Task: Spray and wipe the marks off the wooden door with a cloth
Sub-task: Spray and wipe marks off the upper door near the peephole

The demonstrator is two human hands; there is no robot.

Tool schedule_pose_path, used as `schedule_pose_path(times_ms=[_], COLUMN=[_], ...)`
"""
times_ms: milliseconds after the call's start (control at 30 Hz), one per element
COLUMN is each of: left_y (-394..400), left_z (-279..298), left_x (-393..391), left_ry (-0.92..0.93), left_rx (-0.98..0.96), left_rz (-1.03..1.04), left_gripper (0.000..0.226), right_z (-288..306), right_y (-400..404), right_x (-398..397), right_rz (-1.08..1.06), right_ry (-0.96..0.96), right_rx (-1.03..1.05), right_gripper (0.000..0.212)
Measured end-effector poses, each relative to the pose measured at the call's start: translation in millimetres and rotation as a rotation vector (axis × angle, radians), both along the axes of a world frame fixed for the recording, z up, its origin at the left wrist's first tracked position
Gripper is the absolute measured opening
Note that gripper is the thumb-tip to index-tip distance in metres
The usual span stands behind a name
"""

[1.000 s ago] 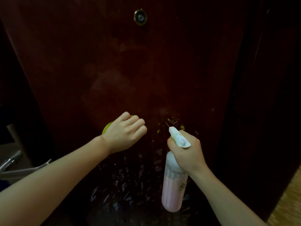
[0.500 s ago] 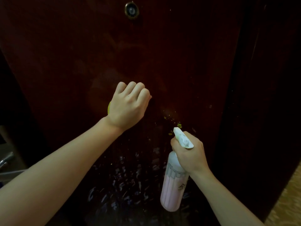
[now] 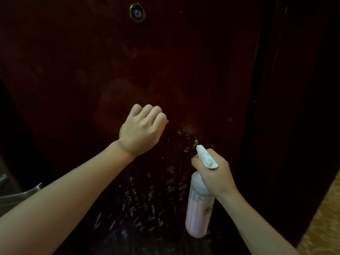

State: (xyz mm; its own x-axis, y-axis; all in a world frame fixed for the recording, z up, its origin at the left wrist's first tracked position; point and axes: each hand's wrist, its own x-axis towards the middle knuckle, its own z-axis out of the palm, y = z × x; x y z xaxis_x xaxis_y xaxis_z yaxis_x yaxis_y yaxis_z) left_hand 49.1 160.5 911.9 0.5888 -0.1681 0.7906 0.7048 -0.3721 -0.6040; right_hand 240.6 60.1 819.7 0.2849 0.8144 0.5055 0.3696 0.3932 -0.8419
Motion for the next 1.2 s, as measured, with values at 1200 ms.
schedule_pose_path(times_ms=[1200], left_y=[-3.9], left_z=[59.1], left_x=[59.3], left_ry=[-0.048], left_rx=[0.002], left_rz=[-0.001], left_gripper=[0.020], right_z=[-1.9], right_y=[0.5], right_x=[18.6], right_rz=[0.080], right_ry=[-0.020], right_rx=[-0.018], right_gripper=[0.043])
